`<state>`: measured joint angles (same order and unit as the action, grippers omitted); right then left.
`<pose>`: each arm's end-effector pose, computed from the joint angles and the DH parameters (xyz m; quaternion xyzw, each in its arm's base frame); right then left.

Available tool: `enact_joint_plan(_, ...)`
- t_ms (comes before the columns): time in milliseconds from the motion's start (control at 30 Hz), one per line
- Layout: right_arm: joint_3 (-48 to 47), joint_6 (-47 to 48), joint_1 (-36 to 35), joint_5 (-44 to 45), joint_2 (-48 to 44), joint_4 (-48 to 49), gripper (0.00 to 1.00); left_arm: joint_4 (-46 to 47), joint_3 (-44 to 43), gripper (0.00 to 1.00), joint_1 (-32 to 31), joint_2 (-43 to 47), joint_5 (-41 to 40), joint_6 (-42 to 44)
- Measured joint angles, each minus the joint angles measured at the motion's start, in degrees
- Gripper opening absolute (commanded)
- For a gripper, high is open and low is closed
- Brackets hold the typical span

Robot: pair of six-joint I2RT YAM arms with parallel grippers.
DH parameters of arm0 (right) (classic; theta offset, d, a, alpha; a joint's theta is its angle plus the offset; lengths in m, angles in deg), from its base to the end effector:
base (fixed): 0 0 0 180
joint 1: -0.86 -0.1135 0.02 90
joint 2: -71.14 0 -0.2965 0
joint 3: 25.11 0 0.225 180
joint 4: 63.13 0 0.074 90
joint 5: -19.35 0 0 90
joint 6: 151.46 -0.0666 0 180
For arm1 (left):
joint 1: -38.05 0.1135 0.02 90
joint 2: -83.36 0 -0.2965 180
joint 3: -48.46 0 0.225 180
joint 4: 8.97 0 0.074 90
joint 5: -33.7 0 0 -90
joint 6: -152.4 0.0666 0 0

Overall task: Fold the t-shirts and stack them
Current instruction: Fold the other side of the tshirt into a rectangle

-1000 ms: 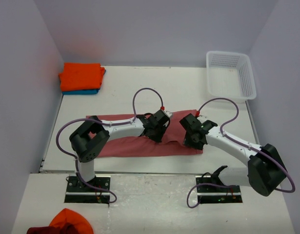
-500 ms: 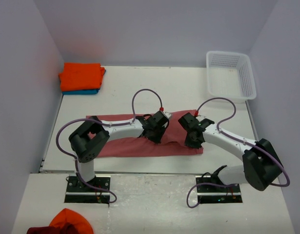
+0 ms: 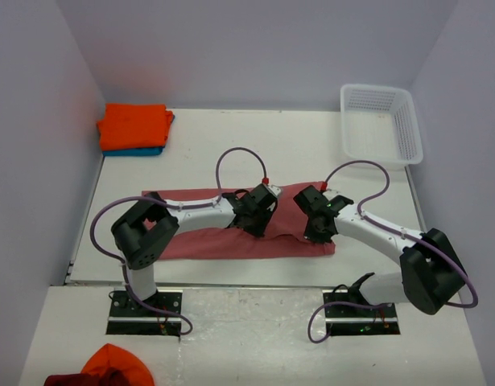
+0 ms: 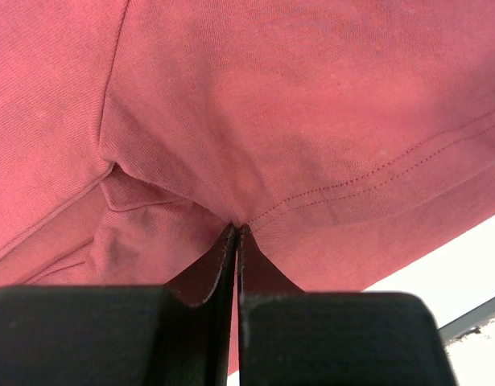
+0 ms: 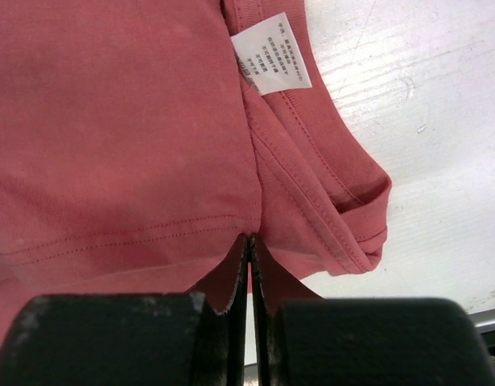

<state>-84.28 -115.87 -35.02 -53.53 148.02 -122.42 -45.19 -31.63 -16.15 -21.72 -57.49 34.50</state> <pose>0.1719 0.1002 0.1997 0.1748 0.9670 -0.0250 0.1838 0.2168 -0.2983 0.1815 0.2178 0.9437 -0.1557 0.1941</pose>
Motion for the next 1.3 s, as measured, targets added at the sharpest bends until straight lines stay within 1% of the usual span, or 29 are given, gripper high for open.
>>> enact_joint_plan(433, 0.0, -3.7, 0.0, 2.6, -0.2, -3.5, 0.0, -0.3, 2.7, 0.0, -0.3, 2.6, -0.1, 0.0)
enact_joint_plan(600, 0.0, -4.8, 0.0, 3.1, -1.6, -4.4, 0.0, -0.7, 2.8, 0.0, -0.3, 3.3, -0.1, 0.0)
enact_joint_plan(967, 3.0, -6.1, -0.8, 2.4, -1.9, -2.8, 0.0, -0.6, 3.4, 0.0, -0.3, 3.3, 0.6, 0.0)
enact_joint_plan(1000, 3.2, -6.2, -1.2, 2.4, -2.2, -2.7, 0.04, -0.6, 3.4, 0.0, -0.3, 3.3, 0.5, 0.0)
enact_joint_plan(1033, 3.4, -6.3, -1.6, 2.3, -2.6, -2.5, 0.2, -0.6, 3.4, 0.0, -0.3, 3.3, 0.5, 0.0)
enact_joint_plan(1100, 3.8, -6.1, -2.4, 1.9, -3.9, -1.9, 0.37, -0.7, 3.5, 0.0, -0.3, 3.3, 0.5, 0.0)
enact_joint_plan(1133, 4.0, -6.0, -3.0, 1.7, -4.8, -1.7, 0.49, -0.7, 3.5, 0.0, -0.3, 3.3, 0.4, 0.0)
enact_joint_plan(1167, 4.0, -6.0, -3.4, 1.5, -5.9, -1.5, 0.51, -0.7, 3.5, 0.09, -0.3, 3.3, 0.3, 0.0)
enact_joint_plan(1233, 3.9, -5.4, -4.2, 1.6, -8.9, -1.6, 0.56, -1.2, 3.4, 0.13, -0.3, 3.6, -0.7, 0.0)
enact_joint_plan(1300, 3.1, -4.9, -4.7, 2.1, -11.8, -2.6, 0.59, -2.6, 3.3, 0.18, -0.5, 4.6, -2.7, 0.0)
